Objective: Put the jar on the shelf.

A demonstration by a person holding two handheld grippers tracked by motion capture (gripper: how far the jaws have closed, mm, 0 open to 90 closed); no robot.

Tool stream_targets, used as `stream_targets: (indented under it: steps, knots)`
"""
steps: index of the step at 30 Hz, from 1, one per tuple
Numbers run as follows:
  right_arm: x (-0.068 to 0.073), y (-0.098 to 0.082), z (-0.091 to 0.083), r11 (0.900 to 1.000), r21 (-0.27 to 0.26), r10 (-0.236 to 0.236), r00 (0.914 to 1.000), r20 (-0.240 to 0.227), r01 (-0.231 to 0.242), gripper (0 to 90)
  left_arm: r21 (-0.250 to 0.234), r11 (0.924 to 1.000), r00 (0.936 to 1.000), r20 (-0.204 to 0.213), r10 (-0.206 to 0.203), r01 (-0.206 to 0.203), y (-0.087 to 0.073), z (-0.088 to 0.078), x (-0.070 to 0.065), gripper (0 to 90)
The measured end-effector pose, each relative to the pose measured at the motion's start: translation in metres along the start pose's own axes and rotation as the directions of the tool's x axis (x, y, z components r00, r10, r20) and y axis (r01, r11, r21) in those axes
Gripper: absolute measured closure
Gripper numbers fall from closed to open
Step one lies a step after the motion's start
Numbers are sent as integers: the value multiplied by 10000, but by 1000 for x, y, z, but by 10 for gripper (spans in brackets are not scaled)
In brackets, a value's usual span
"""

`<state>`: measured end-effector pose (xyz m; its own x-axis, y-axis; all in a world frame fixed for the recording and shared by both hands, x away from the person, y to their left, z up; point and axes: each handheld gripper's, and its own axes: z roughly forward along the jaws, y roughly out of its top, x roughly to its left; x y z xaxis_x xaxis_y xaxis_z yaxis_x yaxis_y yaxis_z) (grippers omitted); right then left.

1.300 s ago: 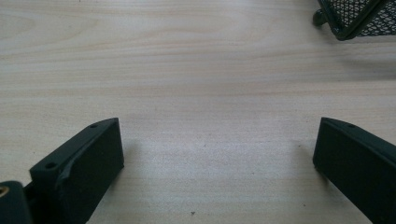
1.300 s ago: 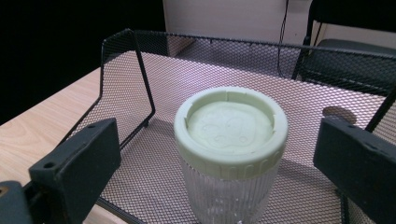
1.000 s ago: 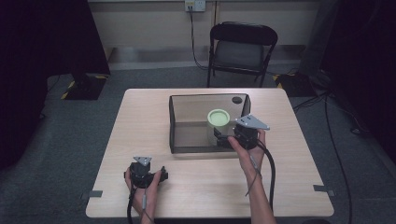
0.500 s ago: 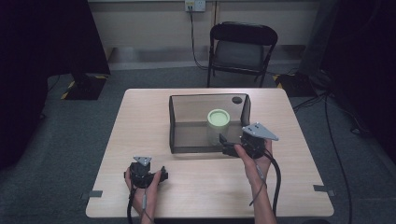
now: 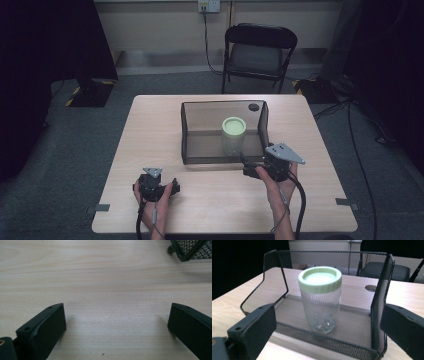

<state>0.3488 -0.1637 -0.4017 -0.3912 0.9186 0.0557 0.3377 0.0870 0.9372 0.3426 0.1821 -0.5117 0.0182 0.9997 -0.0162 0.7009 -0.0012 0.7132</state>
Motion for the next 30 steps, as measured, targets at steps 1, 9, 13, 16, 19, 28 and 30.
stream_targets:
  steps: [1,9,13,16,19,28,30]
  knots:
    - [0,-2,-1,10000,5,-60,10000,10,60,1,-1,10000,10000,0,-3,3,0,0,0,13]
    - [-3,-15,-12,9998,-62,-181,9996,199,182,1,2,10000,10000,0,0,0,0,0,0,13]
    - [-6,-24,-15,9998,-101,-188,9989,441,193,0,0,10000,10000,0,-1,1,0,0,0,13]
    - [-9,-30,-17,10000,-61,-60,9987,503,63,1,1,10000,10000,0,-1,1,0,0,0,13]
    - [-12,-37,-19,9999,67,-85,9974,717,81,1,1,10000,10000,1,-1,1,0,0,0,13]
    - [-21,-56,-20,9978,647,66,9930,1175,-143,2,0,10000,10000,0,-1,1,0,0,0,13]
    - [-22,-60,-20,9965,826,-3,9909,1349,-110,3,1,10000,10000,1,-1,1,0,0,0,13]
